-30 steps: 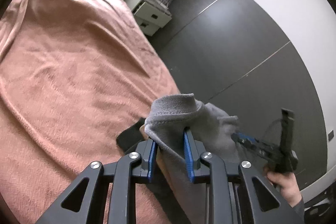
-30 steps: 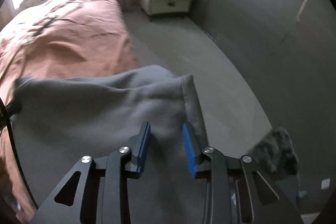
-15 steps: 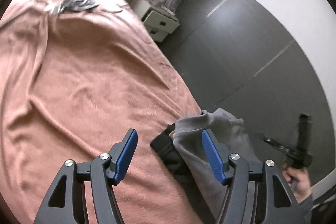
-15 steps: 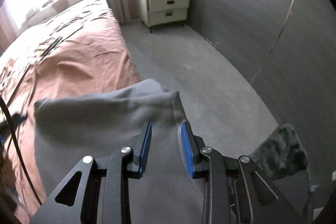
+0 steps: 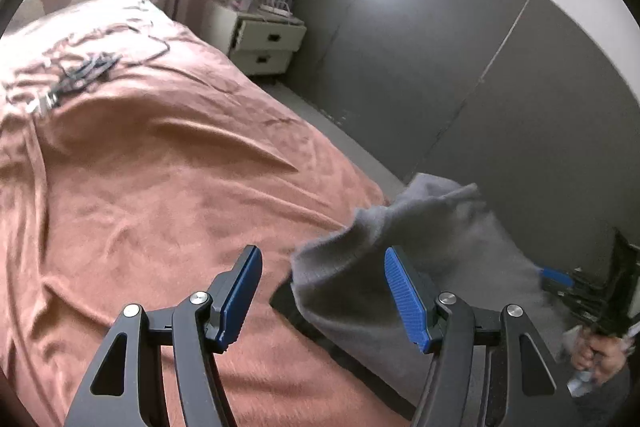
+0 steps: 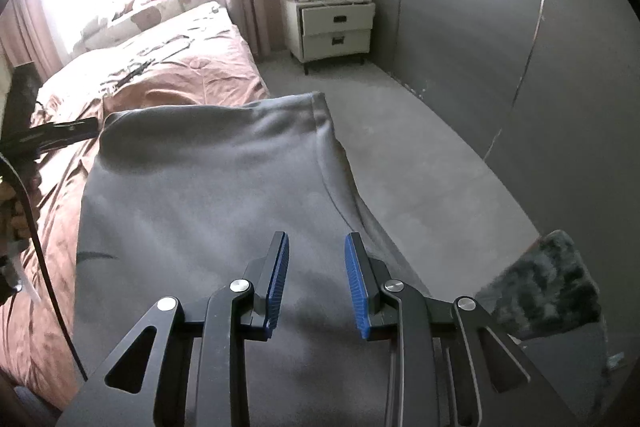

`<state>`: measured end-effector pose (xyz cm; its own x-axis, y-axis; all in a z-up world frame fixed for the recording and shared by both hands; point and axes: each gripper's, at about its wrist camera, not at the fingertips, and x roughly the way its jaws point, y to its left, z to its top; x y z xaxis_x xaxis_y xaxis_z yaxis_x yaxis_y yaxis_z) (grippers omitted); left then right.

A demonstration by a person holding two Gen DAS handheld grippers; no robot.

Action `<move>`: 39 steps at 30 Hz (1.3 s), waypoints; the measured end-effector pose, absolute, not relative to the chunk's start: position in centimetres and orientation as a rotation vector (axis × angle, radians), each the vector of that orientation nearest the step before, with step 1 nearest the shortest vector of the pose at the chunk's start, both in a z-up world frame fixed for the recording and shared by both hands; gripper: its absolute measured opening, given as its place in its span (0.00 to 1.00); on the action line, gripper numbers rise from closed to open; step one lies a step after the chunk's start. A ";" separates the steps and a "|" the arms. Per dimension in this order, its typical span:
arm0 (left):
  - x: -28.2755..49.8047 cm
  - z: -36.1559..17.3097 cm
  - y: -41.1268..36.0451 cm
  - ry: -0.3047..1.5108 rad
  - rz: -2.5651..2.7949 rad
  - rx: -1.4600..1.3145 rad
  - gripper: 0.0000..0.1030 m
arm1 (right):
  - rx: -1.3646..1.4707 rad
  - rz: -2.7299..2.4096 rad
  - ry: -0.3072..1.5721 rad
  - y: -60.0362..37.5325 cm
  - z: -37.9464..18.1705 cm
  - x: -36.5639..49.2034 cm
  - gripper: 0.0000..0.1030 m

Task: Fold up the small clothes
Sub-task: 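Open both grippers and release the grey shirt onto the stack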

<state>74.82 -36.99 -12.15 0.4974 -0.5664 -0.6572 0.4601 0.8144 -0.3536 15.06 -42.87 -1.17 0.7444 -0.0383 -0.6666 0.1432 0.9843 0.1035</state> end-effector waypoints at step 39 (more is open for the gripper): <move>62.8 -11.0 -32.7 0.879 -0.547 0.098 0.80 | 0.209 -0.097 0.570 -35.2 -4.7 6.6 0.61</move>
<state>62.76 -32.72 -11.00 0.5104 -0.4141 -0.7536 0.4929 0.8590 -0.1382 6.56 -35.20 -4.72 0.8380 -0.0329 -0.5446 0.1483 0.9743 0.1694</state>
